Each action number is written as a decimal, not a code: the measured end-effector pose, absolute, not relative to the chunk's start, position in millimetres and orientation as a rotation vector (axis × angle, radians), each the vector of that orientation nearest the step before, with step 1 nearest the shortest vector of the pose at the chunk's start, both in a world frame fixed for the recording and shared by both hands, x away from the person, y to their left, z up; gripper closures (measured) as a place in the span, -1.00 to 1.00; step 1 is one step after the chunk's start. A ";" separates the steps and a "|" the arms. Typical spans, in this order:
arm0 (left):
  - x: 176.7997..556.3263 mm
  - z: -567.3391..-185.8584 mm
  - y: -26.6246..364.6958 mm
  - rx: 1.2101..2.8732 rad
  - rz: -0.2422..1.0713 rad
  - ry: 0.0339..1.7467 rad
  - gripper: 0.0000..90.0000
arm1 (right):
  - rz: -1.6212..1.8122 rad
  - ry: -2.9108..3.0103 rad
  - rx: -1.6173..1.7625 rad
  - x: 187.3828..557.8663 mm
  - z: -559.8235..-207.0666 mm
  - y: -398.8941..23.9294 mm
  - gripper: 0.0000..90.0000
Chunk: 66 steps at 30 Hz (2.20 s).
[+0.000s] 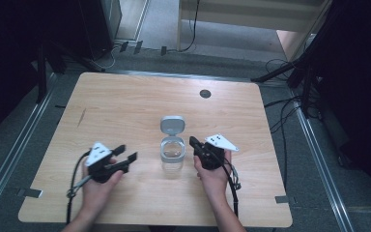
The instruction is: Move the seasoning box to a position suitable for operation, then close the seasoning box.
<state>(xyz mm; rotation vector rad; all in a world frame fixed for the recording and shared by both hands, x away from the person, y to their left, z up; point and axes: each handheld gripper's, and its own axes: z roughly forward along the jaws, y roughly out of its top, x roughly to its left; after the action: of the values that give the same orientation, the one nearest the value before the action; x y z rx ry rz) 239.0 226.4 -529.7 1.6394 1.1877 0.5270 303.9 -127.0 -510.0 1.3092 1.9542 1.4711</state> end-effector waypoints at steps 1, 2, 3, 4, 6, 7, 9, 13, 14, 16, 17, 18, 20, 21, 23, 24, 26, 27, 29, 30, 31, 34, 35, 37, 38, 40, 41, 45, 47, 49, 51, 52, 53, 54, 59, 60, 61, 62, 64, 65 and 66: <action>235.3 -535.7 256.1 1.609 0.544 1.252 -0.26 | 1.485 1.951 1.318 311.4 -506.1 -132.4 1.00; 235.3 -535.7 256.1 1.609 0.544 1.252 -0.30 | 1.485 1.951 1.318 311.4 -506.1 -132.4 1.00; 231.1 -543.3 283.6 1.588 0.572 1.330 -0.31 | 1.490 1.956 1.312 320.0 -501.2 -135.3 1.00; 229.0 -546.3 294.4 1.574 0.580 1.361 -0.34 | 1.492 1.955 1.308 322.8 -499.6 -136.0 1.00; 227.1 -547.3 302.5 1.545 0.580 1.388 -0.40 | 1.498 1.957 1.309 326.5 -497.3 -136.1 1.00; 225.4 -547.0 310.0 1.506 0.572 1.389 -0.40 | 1.504 1.956 1.309 333.6 -492.7 -135.3 1.00; 226.7 -548.9 308.6 1.504 0.569 1.383 -0.41 | 1.512 1.970 1.307 341.2 -487.1 -132.3 1.00; 229.2 -549.8 300.1 1.563 0.583 1.360 -0.43 | 1.514 1.990 1.287 349.8 -480.4 -125.6 1.00; 229.2 -550.0 299.7 1.576 0.579 1.348 -0.43 | 1.516 1.997 1.280 352.5 -477.9 -123.0 1.00; 229.6 -550.3 300.3 1.573 0.568 1.349 -0.43 | 1.521 2.010 1.250 357.7 -472.6 -117.6 1.00; 230.0 -550.4 300.9 1.569 0.564 1.352 -0.42 | 1.528 2.019 1.229 362.1 -469.2 -114.6 1.00; 230.8 -550.7 301.7 1.561 0.551 1.358 -0.42 | 1.528 2.019 1.229 362.1 -469.2 -114.6 1.00; 232.2 -551.1 303.1 1.553 0.532 1.370 -0.42 | 1.562 2.023 1.232 367.6 -465.6 -112.4 1.00; 232.6 -551.4 303.2 1.550 0.530 1.371 -0.41 | 1.584 2.024 1.232 369.8 -464.0 -112.0 1.00; 233.4 -551.3 303.2 1.563 0.527 1.375 -0.40 | 1.603 2.030 1.221 372.4 -460.6 -110.6 1.00; 233.8 -551.6 302.4 1.561 0.526 1.371 -0.39 | 1.614 2.044 1.188 374.0 -458.3 -109.1 1.00; 233.8 -551.6 301.3 1.570 0.530 1.369 -0.39 | 1.617 2.061 1.161 373.6 -455.6 -107.1 1.00; 233.8 -551.6 301.2 1.571 0.532 1.366 -0.39 | 1.617 2.061 1.161 373.6 -455.6 -107.1 1.00; 233.8 -551.7 301.2 1.571 0.532 1.366 -0.39 | 1.621 2.076 1.134 371.3 -453.2 -105.8 1.00; 233.7 -551.7 301.4 1.571 0.530 1.367 -0.39 | 1.627 2.080 1.125 370.0 -452.5 -106.0 1.00; 233.6 -551.8 301.6 1.566 0.528 1.367 -0.39 | 1.630 2.083 1.120 367.9 -451.7 -106.2 1.00; 233.5 -551.8 301.6 1.565 0.528 1.366 -0.39 | 1.642 2.090 1.110 361.5 -450.5 -107.3 1.00; 233.5 -551.8 301.5 1.568 0.529 1.366 -0.39 | 1.648 2.101 1.103 358.2 -450.1 -107.9 1.00; 233.7 -551.9 300.5 1.571 0.536 1.366 -0.39 | 1.645 2.125 1.062 348.0 -449.2 -110.4 1.00; 233.7 -551.9 300.5 1.571 0.536 1.366 -0.39 | 1.645 2.125 1.062 348.0 -449.2 -110.4 1.00; 233.7 -552.0 299.8 1.574 0.541 1.366 -0.39 | 1.633 2.123 1.053 338.9 -447.2 -116.5 1.00; 233.7 -552.0 299.8 1.574 0.541 1.366 -0.39 | 1.633 2.123 1.053 338.9 -447.2 -116.5 1.00; 233.8 -552.0 300.0 1.574 0.540 1.367 -0.39 | 1.598 2.088 1.068 329.9 -446.4 -133.1 0.75; 233.8 -552.0 299.9 1.575 0.542 1.368 -0.38 | 1.575 2.073 1.087 328.1 -447.5 -139.9 0.49; 234.0 -552.1 299.4 1.574 0.543 1.368 -0.38 | 1.551 2.060 1.113 326.9 -449.6 -148.1 0.08; 234.0 -552.1 299.3 1.575 0.545 1.368 -0.38 | 1.532 2.057 1.136 325.6 -452.3 -156.3 -0.22; 234.0 -552.1 299.3 1.575 0.545 1.369 -0.38 | 1.530 2.062 1.143 325.0 -453.8 -160.5 -0.30; 234.0 -552.1 299.3 1.576 0.545 1.369 -0.38 | 1.526 2.067 1.145 324.0 -455.6 -164.7 -0.37; 234.0 -552.1 299.4 1.575 0.544 1.369 -0.38 | 1.508 2.073 1.142 322.7 -457.8 -168.7 -0.42; 234.0 -552.0 299.2 1.577 0.547 1.369 -0.38 | 1.471 2.042 1.202 318.6 -466.0 -185.1 -0.42; 233.9 -552.0 299.2 1.577 0.546 1.369 -0.38 | 1.464 2.022 1.221 315.6 -469.3 -195.6 -0.42; 234.0 -552.0 299.1 1.575 0.546 1.369 -0.38 | 1.467 2.016 1.223 314.9 -470.4 -199.2 -0.42; 233.9 -552.0 299.1 1.575 0.547 1.368 -0.38 | 1.467 2.016 1.223 314.9 -470.4 -199.2 -0.42; 233.9 -552.0 299.0 1.575 0.546 1.368 -0.38 | 1.460 1.987 1.243 311.5 -473.7 -211.0 -0.42; 234.0 -552.1 299.0 1.575 0.546 1.367 -0.38 | 1.460 1.980 1.249 310.5 -474.7 -214.3 -0.42; 234.0 -552.0 299.0 1.575 0.546 1.368 -0.39 | 1.456 1.974 1.254 307.8 -477.7 -223.1 -0.42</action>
<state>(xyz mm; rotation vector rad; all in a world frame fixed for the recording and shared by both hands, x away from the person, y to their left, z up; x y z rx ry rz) 234.0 299.0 -552.0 1.5751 1.3676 0.5463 307.8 -223.1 -477.7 1.2536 1.9735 1.4555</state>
